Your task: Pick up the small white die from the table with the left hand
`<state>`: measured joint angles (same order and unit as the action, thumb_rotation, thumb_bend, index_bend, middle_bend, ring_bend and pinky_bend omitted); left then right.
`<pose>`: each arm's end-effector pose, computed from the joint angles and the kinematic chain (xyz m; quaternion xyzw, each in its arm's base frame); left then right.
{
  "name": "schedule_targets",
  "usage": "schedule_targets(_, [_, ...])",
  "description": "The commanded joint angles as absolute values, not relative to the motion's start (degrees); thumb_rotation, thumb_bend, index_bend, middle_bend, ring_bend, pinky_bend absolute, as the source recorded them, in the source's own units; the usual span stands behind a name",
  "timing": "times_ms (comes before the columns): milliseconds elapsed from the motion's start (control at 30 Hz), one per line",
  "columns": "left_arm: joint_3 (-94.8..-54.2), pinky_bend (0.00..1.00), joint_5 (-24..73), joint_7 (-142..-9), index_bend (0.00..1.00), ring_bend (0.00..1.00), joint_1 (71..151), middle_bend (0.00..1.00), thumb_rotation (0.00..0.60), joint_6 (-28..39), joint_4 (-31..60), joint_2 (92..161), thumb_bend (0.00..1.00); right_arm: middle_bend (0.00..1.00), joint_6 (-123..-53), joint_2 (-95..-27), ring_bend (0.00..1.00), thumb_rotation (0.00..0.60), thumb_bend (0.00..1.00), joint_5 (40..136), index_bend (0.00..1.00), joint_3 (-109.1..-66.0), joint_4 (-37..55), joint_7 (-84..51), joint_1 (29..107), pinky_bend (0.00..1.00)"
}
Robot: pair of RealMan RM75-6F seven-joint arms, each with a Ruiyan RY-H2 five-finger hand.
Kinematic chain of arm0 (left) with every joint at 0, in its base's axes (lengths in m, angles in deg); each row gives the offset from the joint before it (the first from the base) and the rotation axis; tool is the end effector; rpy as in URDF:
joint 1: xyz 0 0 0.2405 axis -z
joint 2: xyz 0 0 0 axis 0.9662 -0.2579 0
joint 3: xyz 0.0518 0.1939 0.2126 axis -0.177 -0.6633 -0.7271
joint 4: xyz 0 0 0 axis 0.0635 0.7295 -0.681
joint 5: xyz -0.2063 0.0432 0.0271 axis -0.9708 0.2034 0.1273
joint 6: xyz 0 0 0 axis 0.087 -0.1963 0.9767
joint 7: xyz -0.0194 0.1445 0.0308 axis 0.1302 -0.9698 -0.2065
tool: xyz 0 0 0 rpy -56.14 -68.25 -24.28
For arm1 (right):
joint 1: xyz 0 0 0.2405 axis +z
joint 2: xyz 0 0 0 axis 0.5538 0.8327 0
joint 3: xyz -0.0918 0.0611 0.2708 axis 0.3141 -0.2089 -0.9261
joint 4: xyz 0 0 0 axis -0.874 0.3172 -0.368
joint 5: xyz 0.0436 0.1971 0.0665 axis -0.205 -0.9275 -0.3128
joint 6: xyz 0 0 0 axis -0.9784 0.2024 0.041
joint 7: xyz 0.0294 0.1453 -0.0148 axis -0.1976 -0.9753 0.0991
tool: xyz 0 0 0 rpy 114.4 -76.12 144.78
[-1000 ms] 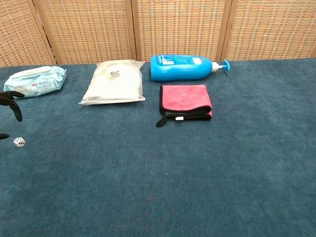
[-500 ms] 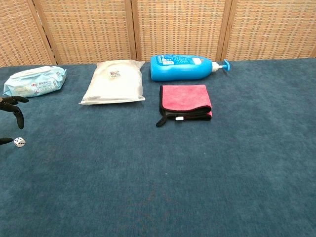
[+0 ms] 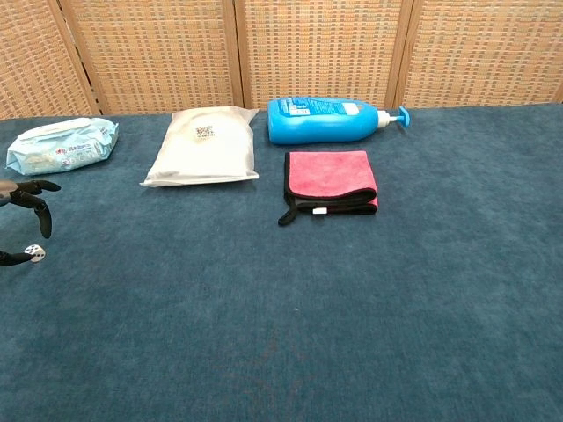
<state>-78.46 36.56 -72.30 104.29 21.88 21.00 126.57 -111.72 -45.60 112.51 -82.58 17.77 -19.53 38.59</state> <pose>-0.3557 0.3426 0.0317 -0.6986 -0.4679 -0.2533 0.4784 -0.3621 -0.1999 0.1777 0.5829 -0.3504 0.4150 0.6043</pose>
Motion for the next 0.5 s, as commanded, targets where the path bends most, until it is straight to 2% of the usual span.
schedule_targets(33, [-78.5,0.0,35.9,-72.7,0.44,0.0,104.4,0.0,0.6,22.3,21.4,127.1,0.32,0.0,-111.7,-45.6,0.0,0.6,0.0,112.5,0.0,-82.6,17.7,-19.7,38.6,0.0])
schedule_targets(233, [-78.5,0.0,35.0,-73.6,0.45,0.0,104.6,0.0,0.6,22.7,22.0,127.7,0.32,0.0,-111.5,-45.5,0.0,0.6,0.0,112.3,0.0,-82.7,17.7,-19.9,38.7,0.0])
schedule_targets(500, [-78.5,0.0,34.3,-74.5,0.54,0.0,104.7,0.0,0.6,22.9,22.4,128.1,0.35,0.0,-111.4,-45.5,0.0,0.6,0.0,112.1,0.0,-82.7,17.6,-20.0,38.7,0.0])
